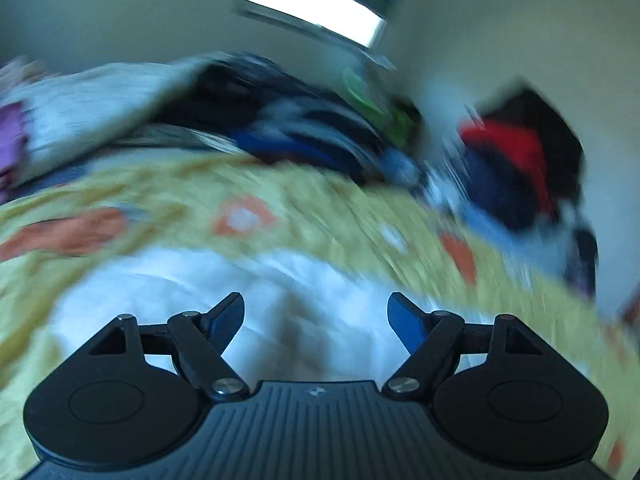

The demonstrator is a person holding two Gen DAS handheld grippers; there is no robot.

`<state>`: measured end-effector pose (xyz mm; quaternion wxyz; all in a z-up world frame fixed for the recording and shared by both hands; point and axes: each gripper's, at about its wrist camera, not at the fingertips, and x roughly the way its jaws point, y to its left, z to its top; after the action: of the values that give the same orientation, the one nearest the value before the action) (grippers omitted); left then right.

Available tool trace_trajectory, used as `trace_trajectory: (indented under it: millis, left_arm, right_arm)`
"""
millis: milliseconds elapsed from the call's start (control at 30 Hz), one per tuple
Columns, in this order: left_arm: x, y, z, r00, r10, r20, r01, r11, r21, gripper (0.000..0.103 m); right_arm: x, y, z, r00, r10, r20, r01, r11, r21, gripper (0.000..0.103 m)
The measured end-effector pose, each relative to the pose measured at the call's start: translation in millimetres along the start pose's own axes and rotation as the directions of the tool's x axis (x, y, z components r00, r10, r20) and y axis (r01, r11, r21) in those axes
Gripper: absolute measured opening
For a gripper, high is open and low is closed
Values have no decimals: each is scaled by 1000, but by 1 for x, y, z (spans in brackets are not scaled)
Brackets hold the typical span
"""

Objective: Fold small clothes
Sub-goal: 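Lift the jacket hem with the left tool and fold it toward the collar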

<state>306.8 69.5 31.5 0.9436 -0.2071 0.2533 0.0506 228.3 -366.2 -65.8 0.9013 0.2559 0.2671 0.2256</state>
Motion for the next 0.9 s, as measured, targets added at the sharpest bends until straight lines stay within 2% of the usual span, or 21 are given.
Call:
trace_trajectory:
  millis: [67,167,233,300,400,567,600,667,733,800,867,900]
  left_arm:
    - [-10,37,5,998,63,4,-62,987,-149,84]
    - [-9,81,-6,987,127,-93,-149,946,-287,84]
    - [-6,99,-16,982,135,-135,-176,918,-357,84]
    - [-4,112,-25,980,121,-159,-178,890,-419,84]
    - [4,127,-29,982,60,-181,-145,852,-502,84]
    - [19,144,-23,992,52,-119,-115,777,-619,81]
    - [20,147,-22,994,46,-100,-100,761,-641,77]
    - [23,151,-18,996,49,-79,-89,739,-668,50]
    - [27,153,-14,996,48,-77,-88,731,-677,38]
    - [32,152,-12,995,40,-94,-92,743,-663,31]
    - [33,148,-10,995,51,-80,-91,760,-644,17]
    - [32,144,-9,995,64,-71,-95,772,-628,16]
  right_arm:
    - [0,0,0,1000,1,1,-1,1000,2,103]
    - [0,0,0,1000,0,1,0,1000,3,103]
    - [0,0,0,1000,1,1,-1,1000,3,103]
    - [0,0,0,1000,1,1,-1,1000,3,103]
    - [0,0,0,1000,1,1,-1,1000,3,103]
    - [0,-1,0,1000,5,5,-5,1000,10,103]
    - [0,-1,-1,1000,5,6,-6,1000,12,103]
    - [0,-2,-1,1000,8,8,-8,1000,17,103]
    - [-1,-2,-1,1000,9,10,-10,1000,20,103]
    - [-1,-2,-1,1000,10,11,-10,1000,22,103]
    - [-1,-2,-2,1000,10,12,-10,1000,23,103]
    - [-1,-2,-2,1000,10,12,-10,1000,23,103]
